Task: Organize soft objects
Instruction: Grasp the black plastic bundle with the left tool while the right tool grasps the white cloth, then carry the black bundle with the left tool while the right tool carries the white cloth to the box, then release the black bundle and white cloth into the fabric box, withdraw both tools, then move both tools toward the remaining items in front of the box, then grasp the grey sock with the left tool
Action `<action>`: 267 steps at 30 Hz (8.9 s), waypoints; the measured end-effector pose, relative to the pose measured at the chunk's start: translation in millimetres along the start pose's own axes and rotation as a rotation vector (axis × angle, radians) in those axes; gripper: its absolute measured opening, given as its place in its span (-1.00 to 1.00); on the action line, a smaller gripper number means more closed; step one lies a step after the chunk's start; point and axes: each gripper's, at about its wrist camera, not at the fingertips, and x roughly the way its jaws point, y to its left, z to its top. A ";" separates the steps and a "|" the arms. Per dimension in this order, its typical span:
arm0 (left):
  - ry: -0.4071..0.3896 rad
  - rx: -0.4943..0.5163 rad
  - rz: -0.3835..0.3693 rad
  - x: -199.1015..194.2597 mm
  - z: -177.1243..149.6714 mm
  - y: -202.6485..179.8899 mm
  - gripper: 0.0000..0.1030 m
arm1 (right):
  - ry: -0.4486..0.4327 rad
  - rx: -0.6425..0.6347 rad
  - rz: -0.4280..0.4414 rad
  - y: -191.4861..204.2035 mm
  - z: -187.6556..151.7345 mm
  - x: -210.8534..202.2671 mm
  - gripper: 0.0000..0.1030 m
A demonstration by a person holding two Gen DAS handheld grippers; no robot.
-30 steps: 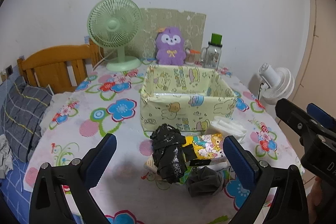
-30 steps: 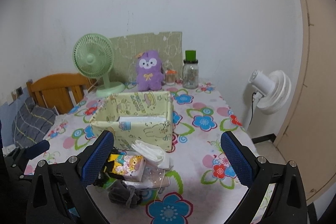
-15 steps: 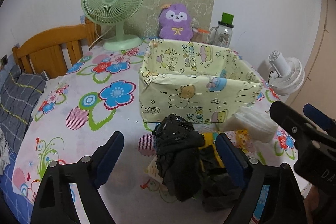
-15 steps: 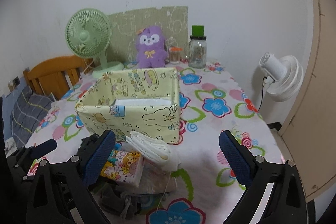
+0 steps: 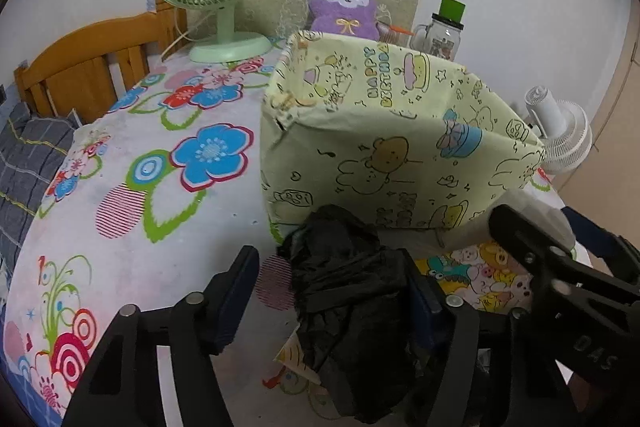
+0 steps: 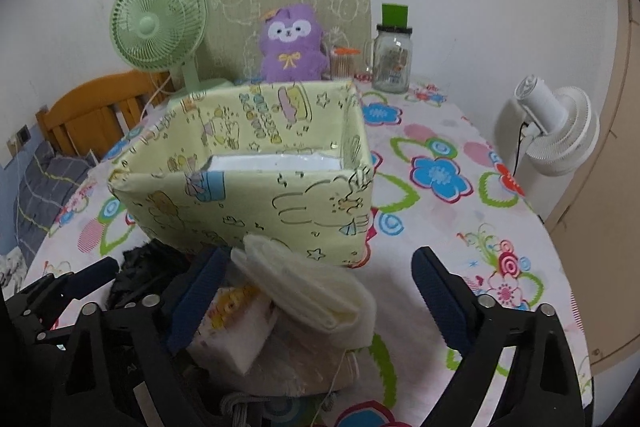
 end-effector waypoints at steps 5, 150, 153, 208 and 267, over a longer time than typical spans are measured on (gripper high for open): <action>0.028 0.005 -0.011 8.0 0.4 -3.1 -0.11 | 0.039 0.005 0.006 1.8 -1.4 14.5 0.39; -0.248 0.080 0.022 -48.8 101.5 -33.9 0.93 | -0.224 0.021 -0.009 2.5 101.2 -50.0 1.00; -0.263 0.082 0.022 -62.2 96.2 -34.6 0.93 | -0.235 0.021 -0.008 2.6 97.3 -63.5 1.00; -0.343 0.094 0.007 -122.1 -1.0 -42.7 0.90 | -0.290 -0.017 0.020 5.1 7.3 -144.8 1.00; -0.174 0.192 -0.096 -49.2 -78.2 -69.0 -0.25 | -0.077 0.042 0.051 -15.4 -70.8 -53.3 0.99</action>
